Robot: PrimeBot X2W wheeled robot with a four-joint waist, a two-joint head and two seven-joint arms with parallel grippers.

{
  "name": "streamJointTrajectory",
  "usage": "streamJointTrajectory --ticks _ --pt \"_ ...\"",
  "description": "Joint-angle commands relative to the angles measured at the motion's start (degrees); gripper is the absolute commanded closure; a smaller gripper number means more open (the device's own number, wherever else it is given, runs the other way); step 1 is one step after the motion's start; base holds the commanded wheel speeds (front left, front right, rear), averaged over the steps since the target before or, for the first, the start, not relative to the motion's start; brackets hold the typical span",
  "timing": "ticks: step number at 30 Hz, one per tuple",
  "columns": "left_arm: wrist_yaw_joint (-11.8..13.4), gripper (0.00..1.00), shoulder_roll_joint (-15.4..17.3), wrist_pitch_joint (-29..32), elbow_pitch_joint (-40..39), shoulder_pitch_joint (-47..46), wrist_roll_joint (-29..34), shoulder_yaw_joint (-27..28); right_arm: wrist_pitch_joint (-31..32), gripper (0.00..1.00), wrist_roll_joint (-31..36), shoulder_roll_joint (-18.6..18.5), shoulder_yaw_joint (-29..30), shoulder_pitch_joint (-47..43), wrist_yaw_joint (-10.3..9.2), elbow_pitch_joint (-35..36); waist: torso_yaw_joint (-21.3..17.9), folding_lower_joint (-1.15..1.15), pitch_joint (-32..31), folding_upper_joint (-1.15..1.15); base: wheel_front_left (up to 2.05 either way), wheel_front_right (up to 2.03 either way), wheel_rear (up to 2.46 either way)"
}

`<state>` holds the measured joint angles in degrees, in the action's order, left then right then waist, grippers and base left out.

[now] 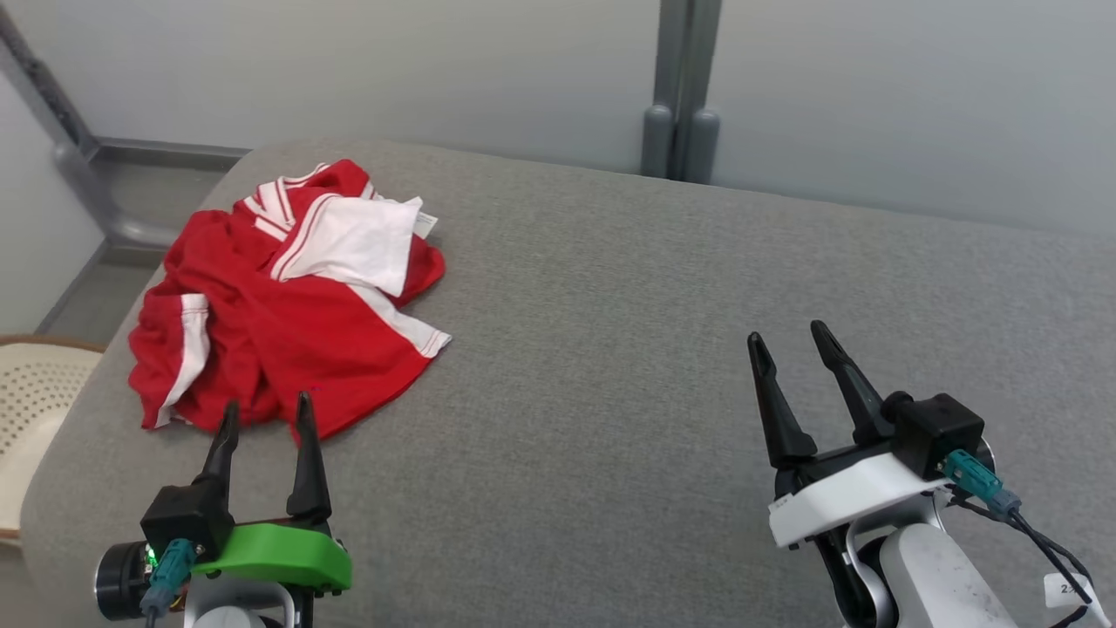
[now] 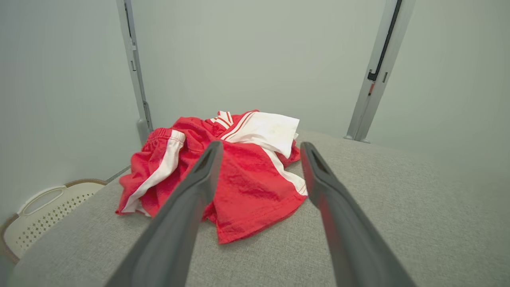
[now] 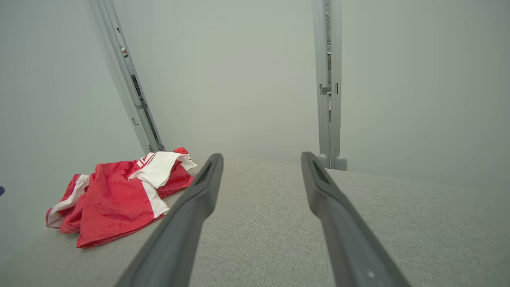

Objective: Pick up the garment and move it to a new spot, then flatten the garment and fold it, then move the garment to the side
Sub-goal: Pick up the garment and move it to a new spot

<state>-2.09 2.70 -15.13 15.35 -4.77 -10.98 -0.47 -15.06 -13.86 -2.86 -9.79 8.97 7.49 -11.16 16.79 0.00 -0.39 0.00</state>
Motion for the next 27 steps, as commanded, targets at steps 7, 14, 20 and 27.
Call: streamJointTrajectory --ticks 7,14,20,27 --pt "0.44 0.0 0.33 -0.04 0.92 -0.38 0.02 1.88 -0.16 0.0 -0.71 -0.09 -1.21 -0.8 0.0 -0.09 11.61 0.0 -0.58 0.0 0.0 0.0 0.0" --pt "0.99 0.0 0.3 -0.03 -0.92 0.96 -0.83 3.81 -0.16 0.0 -1.0 -0.15 -3.94 1.13 0.0 -1.02 12.53 0.0 0.28 0.0 0.0 0.0 0.0" --pt "1.2 0.0 0.31 -0.04 -1.12 0.67 -1.28 3.65 -0.16 0.0 -1.1 -0.15 -4.48 1.86 0.0 -1.26 12.46 0.0 0.35 0.0 0.0 0.0 0.0" --pt "0.36 0.0 0.32 -0.04 1.2 -1.89 -2.14 2.61 -0.17 0.0 0.14 -0.12 -2.6 1.16 0.0 -0.32 11.34 0.0 1.06 0.0 0.0 0.0 0.0"
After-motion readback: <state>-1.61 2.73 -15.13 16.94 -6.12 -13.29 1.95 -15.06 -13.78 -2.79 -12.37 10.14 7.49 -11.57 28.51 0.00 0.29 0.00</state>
